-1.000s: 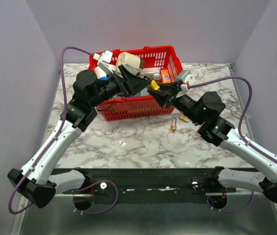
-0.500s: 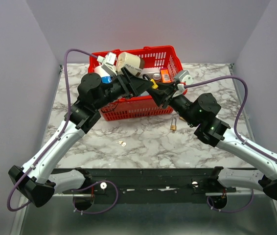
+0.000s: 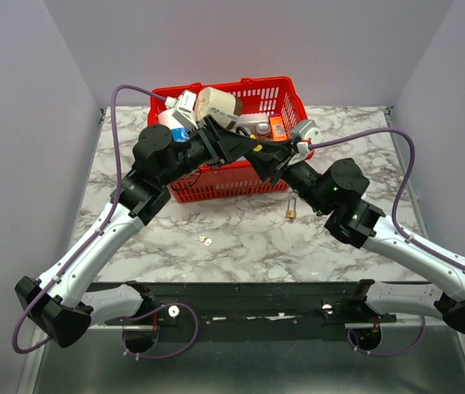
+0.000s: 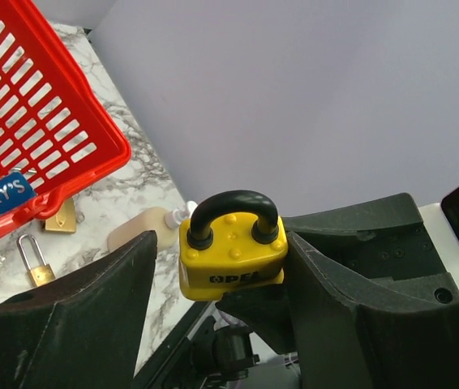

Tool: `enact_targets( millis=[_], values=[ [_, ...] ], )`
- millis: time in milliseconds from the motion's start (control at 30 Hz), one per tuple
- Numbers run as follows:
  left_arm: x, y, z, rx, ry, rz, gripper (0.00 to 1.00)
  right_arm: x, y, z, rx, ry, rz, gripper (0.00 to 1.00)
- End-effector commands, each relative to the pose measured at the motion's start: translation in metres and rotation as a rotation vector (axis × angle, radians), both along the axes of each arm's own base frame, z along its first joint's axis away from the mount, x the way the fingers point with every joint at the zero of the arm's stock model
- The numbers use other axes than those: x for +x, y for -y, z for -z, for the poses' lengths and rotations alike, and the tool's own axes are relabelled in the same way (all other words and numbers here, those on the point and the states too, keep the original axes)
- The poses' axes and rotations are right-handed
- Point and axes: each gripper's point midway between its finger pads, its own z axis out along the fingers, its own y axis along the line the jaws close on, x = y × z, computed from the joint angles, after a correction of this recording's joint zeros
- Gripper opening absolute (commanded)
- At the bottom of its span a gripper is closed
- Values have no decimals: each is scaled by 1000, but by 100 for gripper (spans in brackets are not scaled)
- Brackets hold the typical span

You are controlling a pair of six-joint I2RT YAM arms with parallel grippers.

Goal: Lock with the key
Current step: Place the lock at the center of the board.

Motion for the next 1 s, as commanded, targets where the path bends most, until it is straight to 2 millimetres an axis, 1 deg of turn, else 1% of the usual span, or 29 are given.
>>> enact_targets(
  millis=[0,33,67,133,167,200,233,267,300,333,367,433,467,500,533,567,600,633,667,733,767,800,900,967],
  values=[
    [1,-1,3,-20,-18,-21,63,-10,-3,-25,96,35,-24,1],
    [1,-1,7,-17,-25,-19,60,-11,-4,-24,94,32,-29,1],
    [0,-1,8,-16,-26,-19,53,-10,-4,-23,92,30,-24,1],
    [-1,-2,14,0,-25,-19,41,-11,-6,-22,88,28,-35,1],
    [-2,-4,15,5,-21,-22,27,-11,-7,-20,80,24,-39,4],
    [-2,-8,18,15,-24,-30,19,-15,-9,-20,74,28,-61,12],
    [0,-10,25,38,-24,-41,12,-16,-10,-18,68,26,-70,32],
    [-2,-16,25,47,-17,-52,0,-18,-10,-15,56,19,-79,44],
    [0,-24,37,84,-41,-75,0,-20,-10,-12,52,7,-89,54],
    [1,-30,49,117,-53,-92,0,-22,-10,-10,43,3,-95,69],
    [-3,-40,53,145,-31,-105,0,-24,-9,-4,23,-11,-101,75],
    [-3,-61,93,240,-110,-153,0,-31,-2,2,10,-24,-112,85],
    [-8,-70,100,274,-95,-166,0,-31,0,11,-12,-48,-108,87],
    [-12,-79,118,326,-131,-177,0,-35,7,13,-13,-52,-106,89],
    [-15,-85,136,366,-157,-189,0,-37,9,18,-21,-58,-105,91],
    [-19,-93,142,387,-155,-211,0,-40,12,23,-32,-66,-108,92],
    [-22,-100,158,438,-183,-220,0,-39,15,25,-36,-72,-96,93],
    [-25,-105,169,469,-206,-231,0,-40,19,28,-38,-76,-89,94],
    [-24,-114,185,511,-242,-258,0,-40,21,31,-47,-82,-82,95],
    [-25,-139,216,639,-291,-332,0,-40,26,33,-56,-71,-62,95],
    [-26,-147,223,676,-304,-357,0,-40,28,33,-60,-67,-58,95],
    [-25,-165,234,741,-328,-425,0,-39,30,33,-64,-60,-46,95],
    [-36,-185,257,812,-373,-464,0,-36,36,38,-78,-61,-17,95],
    [-43,-190,271,813,-422,-469,0,-36,36,42,-86,-66,-13,95]
  ],
)
